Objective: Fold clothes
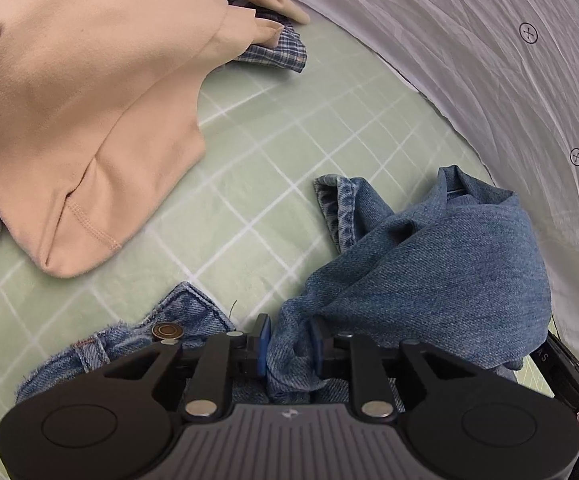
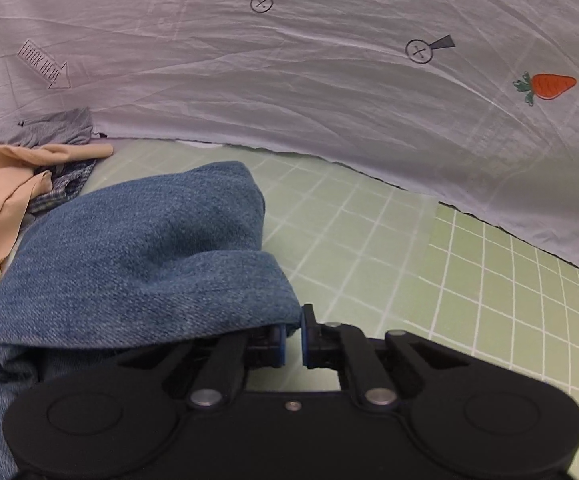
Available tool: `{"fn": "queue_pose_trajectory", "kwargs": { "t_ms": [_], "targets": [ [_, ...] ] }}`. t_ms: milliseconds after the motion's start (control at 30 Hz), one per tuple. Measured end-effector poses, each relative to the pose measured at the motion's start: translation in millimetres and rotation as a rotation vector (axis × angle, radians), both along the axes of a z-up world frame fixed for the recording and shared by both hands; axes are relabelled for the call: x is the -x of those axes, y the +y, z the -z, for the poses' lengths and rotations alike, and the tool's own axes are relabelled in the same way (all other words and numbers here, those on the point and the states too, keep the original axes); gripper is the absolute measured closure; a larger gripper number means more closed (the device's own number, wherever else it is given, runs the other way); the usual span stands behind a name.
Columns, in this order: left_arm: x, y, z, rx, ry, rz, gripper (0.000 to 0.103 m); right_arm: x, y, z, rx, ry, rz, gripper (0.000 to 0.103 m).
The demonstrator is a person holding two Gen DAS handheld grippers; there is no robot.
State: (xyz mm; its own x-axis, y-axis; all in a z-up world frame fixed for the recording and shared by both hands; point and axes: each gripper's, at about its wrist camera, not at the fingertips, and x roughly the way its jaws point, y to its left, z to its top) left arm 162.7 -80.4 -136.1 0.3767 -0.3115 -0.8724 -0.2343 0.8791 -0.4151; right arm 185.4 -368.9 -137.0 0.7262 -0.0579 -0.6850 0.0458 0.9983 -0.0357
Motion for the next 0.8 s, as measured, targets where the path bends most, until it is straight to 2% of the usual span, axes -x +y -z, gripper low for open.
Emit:
{"fn": "queue_pose_trajectory", "kwargs": {
  "t_ms": [100,267,367,433,500,633,700,800],
  "targets": [
    [1.7,-3.5,-11.9,-0.011,-0.042,0.006,0.078,10.3,-10.7,-15.5,0.017,-0.052,0.078,0.098],
    [0.9,-21.4,-40.7,-0.004,-0.13,0.04,0.071,52.9,-47.5,-56.1,0.054,-0.152,0.25,0.098],
    [5.1,-38.8,-61.7,0.018,-0.207,0.075,0.059,86.4,-72.5,-80.1,0.106,-0.216,0.347,0.098],
    [10.1,-50.7,-74.8,0.056,-0.26,0.099,0.045,110.2,-85.9,-95.0,0.173,-0.261,0.402,0.098],
    [16.9,-69.3,-86.8,0.09,-0.306,0.138,0.041,133.9,-101.8,-110.7,0.26,-0.301,0.463,0.098],
    [34.0,-106.8,-97.4,0.025,-0.344,0.205,0.041,178.7,-142.0,-134.2,0.376,-0.349,0.586,0.098],
    [41.8,-119.6,-94.5,0.003,-0.337,0.224,0.041,199.9,-163.6,-143.4,0.416,-0.362,0.646,0.099],
    [53.3,-140.8,-82.4,-0.072,-0.314,0.25,0.041,231.7,-195.4,-156.0,0.473,-0.378,0.731,0.099]
  ]
}}
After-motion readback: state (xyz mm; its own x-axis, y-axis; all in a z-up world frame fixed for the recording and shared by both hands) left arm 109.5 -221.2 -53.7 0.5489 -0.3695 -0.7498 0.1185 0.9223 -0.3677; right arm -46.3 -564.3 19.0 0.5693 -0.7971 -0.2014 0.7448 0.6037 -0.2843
